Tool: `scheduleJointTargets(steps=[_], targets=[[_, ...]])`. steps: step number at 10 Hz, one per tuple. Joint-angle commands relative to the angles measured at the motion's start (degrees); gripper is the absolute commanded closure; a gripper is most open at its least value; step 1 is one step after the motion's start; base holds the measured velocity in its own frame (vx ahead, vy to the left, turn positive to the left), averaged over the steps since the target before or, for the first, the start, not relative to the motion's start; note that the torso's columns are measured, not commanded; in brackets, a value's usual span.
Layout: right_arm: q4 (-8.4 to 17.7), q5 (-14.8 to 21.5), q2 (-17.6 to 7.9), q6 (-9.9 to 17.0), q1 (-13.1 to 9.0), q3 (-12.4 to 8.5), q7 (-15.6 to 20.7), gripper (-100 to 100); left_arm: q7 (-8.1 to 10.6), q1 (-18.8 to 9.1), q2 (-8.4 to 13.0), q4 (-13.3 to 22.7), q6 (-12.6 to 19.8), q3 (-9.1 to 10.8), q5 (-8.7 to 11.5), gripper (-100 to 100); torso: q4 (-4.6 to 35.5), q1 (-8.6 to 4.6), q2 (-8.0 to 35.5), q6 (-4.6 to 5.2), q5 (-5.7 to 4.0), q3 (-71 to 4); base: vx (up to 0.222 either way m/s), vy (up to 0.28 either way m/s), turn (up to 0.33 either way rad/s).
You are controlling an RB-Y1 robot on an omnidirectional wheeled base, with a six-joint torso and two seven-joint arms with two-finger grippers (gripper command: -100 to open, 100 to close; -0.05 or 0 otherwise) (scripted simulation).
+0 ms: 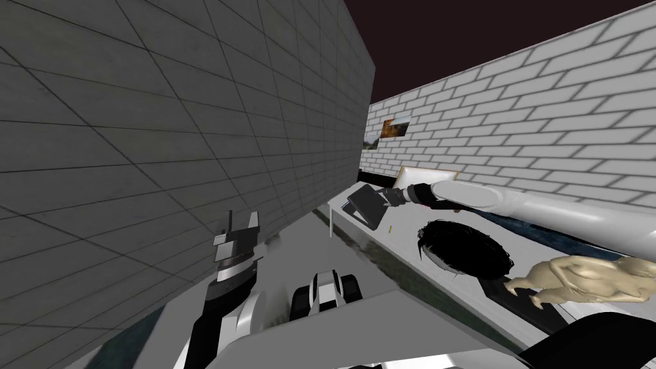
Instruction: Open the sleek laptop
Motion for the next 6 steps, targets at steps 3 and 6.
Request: scheduleJointTargets(steps=[3, 6], targets=[[7.9, -3.4, -2.9, 3.3, 0.0, 5.0, -1.3, -100, 0.00, 0.0, 0.0, 0.0, 0.0, 0.01, 0.0, 0, -0.1, -0.07, -0.5, 0.13, -0.06, -0.3, -0.096, -0.044, 0.278], [12.6, -6.0, -5.0, 5.5, -0.6, 8.8, -1.7, -100, 0.00, 0.0, 0.0, 0.0, 0.0, 0.01, 0.0, 0, 0.0, 0.01, -0.2, 0.12, -0.02, 0.0, -0.177, -0.037, 0.390]])
